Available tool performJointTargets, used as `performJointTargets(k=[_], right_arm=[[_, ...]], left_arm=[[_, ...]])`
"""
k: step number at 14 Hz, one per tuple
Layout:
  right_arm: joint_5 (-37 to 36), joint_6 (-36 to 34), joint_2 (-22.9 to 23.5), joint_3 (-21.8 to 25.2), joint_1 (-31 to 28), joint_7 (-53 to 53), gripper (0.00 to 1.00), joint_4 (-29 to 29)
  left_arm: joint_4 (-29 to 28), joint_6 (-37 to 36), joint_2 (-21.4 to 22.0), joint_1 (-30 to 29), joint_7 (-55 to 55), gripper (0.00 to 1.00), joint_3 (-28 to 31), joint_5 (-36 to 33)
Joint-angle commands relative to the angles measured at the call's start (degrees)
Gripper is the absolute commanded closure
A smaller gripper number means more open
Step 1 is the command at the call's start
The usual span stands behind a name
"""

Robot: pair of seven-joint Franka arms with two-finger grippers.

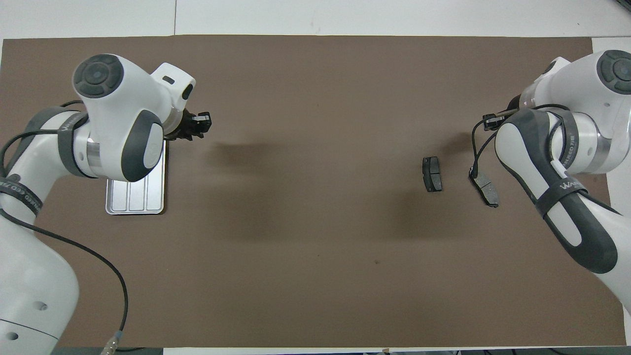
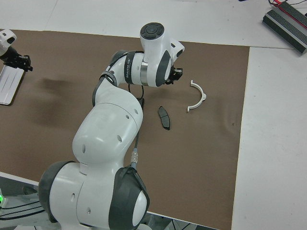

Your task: Place bearing gear from tray to pile

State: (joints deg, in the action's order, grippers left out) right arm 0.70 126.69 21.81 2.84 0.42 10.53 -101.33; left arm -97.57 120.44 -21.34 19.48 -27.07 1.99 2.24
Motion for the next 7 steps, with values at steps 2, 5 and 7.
performJointTargets(k=[2,5,7], right_arm=[[-0.1,1.8,0.6,-0.6,-0.4,0.4,1.0,-1.1],[-0.1,5.3,1.3,-0.6,-0.6,1.3,1.0,-2.6],[-0.1,5.8,1.9,-0.6,-1.3,1.7,1.0,-2.6]], left_arm=[[5.3,-4.7,-2.1,10.2,-13.2,1.0,1.3,0.5],[4.8,-3.4,-2.2,17.8,-22.3,1.0,1.1,0.7],[5.5,-1.4,-5.0,21.0,-24.4,1.0,1.3,2.9]])
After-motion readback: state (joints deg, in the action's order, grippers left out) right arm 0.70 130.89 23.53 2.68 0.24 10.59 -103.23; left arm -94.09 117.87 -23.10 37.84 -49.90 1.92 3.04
